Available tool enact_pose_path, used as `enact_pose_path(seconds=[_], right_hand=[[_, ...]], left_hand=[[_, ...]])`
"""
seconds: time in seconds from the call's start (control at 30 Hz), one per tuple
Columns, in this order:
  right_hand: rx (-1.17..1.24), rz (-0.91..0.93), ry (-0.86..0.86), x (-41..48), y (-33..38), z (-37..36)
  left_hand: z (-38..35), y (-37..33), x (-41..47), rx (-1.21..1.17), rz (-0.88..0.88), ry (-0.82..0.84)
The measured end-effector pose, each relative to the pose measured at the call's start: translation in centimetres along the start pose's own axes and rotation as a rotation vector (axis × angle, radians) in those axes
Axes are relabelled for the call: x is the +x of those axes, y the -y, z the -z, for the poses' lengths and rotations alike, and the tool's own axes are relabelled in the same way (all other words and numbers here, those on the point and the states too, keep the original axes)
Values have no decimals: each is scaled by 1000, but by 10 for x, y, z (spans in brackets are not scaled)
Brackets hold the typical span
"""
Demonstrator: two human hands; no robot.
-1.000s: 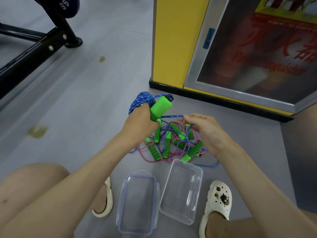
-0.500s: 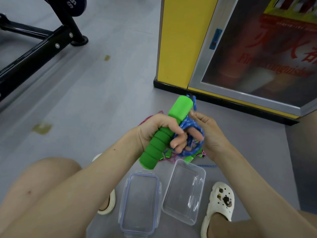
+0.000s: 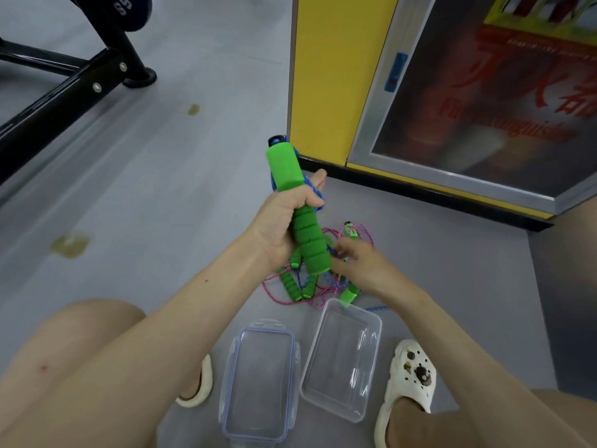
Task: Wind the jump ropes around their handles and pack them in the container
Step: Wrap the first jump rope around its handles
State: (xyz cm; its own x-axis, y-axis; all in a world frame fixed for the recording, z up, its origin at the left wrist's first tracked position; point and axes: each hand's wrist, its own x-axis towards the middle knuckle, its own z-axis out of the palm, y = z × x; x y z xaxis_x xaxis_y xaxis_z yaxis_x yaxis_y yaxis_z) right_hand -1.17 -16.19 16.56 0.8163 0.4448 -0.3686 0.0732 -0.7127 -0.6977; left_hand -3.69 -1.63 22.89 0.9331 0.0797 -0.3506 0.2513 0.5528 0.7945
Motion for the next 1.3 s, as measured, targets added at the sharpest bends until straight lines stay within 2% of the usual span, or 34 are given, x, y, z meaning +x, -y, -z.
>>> enact_pose_path(seconds=[0.13, 0.2, 0.27, 0.4, 0.47, 0.53, 0.6, 0.67, 0.77, 0.83, 0.93, 1.07, 1.17, 1.23, 1.27, 1.3], right_hand=[[-247, -62, -72, 2, -8, 2], [-406, -118, -200, 0, -8, 9], [-367, -143, -373, -7, -1, 18], [-208, 49, -691, -20, 27, 21], [-6, 134, -672, -19, 32, 22], [150, 80, -540, -13, 25, 23], [126, 45, -446, -7, 14, 19], [100, 108, -455, -5, 12, 14], [81, 275, -496, -5, 15, 16], [113, 322, -505, -6, 16, 21], [185, 260, -430, -6, 14, 22], [377, 103, -223, -3, 12, 16], [527, 109, -134, -4, 15, 22], [654, 131, 47, -6, 17, 26], [623, 136, 113, -7, 17, 26], [533, 108, 107, -6, 15, 23]], left_hand=[[11, 3, 5, 690, -121, -68], [14, 0, 4, 824, -66, -46], [15, -2, 1, 971, -25, -9], [17, -1, -2, 1166, -78, 15], [16, -2, -1, 1198, -143, -6], [18, -2, 3, 1186, -180, -49], [19, 0, 6, 1241, -149, -88], [21, 2, 8, 1281, -11, -66], [22, 3, 6, 986, 242, 62], [24, 3, 4, 737, 344, 225], [26, 0, 0, 442, 362, 482], [29, 2, 1, 173, 367, 703], [26, 8, -2, 2, 369, 763], [22, 11, -3, -75, 323, 755], [20, 11, -2, -122, 299, 741], [18, 11, -2, -167, 279, 709]])
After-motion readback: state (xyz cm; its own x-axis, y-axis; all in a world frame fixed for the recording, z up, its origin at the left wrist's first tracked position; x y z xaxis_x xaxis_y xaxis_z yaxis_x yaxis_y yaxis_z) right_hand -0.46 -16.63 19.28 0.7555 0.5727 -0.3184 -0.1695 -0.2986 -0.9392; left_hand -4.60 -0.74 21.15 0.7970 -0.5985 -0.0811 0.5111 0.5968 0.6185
